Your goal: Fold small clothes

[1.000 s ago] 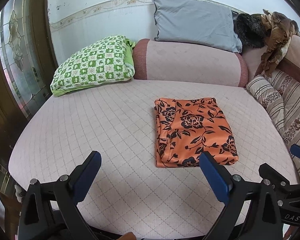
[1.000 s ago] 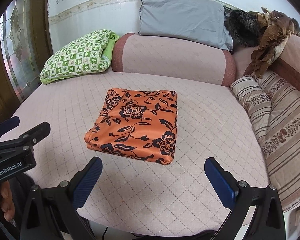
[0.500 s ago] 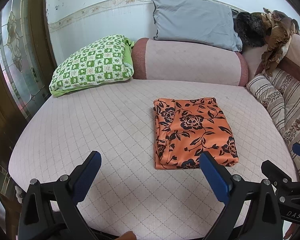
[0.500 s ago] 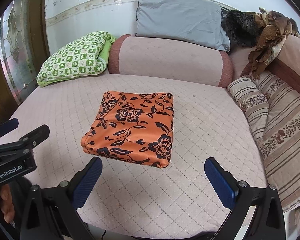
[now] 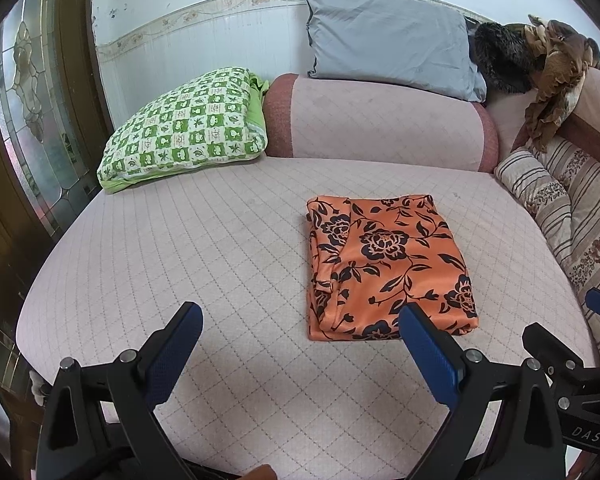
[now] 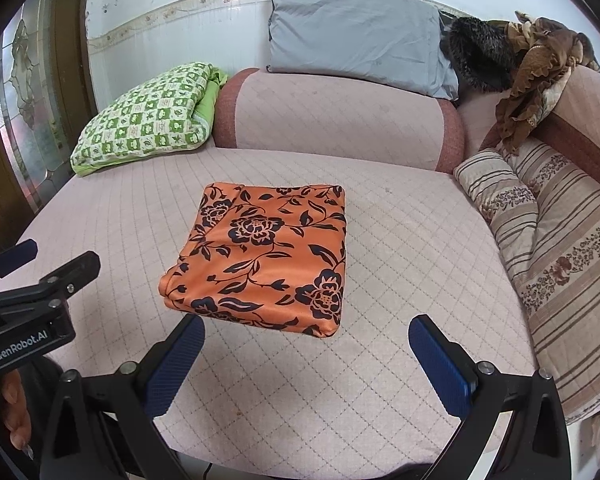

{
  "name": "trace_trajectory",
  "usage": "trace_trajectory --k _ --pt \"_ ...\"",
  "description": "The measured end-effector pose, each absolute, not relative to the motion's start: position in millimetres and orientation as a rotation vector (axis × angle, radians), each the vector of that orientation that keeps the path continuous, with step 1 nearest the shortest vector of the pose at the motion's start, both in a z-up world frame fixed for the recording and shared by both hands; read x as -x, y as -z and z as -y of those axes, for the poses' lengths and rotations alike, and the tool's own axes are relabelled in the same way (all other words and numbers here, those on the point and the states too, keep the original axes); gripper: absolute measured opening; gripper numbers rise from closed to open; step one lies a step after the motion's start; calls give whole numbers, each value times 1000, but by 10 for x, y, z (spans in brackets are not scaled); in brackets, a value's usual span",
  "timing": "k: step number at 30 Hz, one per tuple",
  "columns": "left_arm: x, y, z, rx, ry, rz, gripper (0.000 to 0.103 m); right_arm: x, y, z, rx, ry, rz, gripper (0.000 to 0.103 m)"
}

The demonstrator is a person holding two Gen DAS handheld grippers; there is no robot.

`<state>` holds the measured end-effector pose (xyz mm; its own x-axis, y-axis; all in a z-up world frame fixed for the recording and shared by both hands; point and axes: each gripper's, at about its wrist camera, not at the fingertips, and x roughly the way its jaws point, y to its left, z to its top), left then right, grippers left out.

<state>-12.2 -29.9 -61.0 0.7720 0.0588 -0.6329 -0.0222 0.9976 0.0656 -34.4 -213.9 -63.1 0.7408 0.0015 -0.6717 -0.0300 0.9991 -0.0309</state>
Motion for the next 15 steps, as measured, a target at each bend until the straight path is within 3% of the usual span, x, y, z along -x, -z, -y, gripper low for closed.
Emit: trace_trajectory --k 15 --pt "29 577 371 -57 -7 -674 98 274 626 2149 36 -16 -736 103"
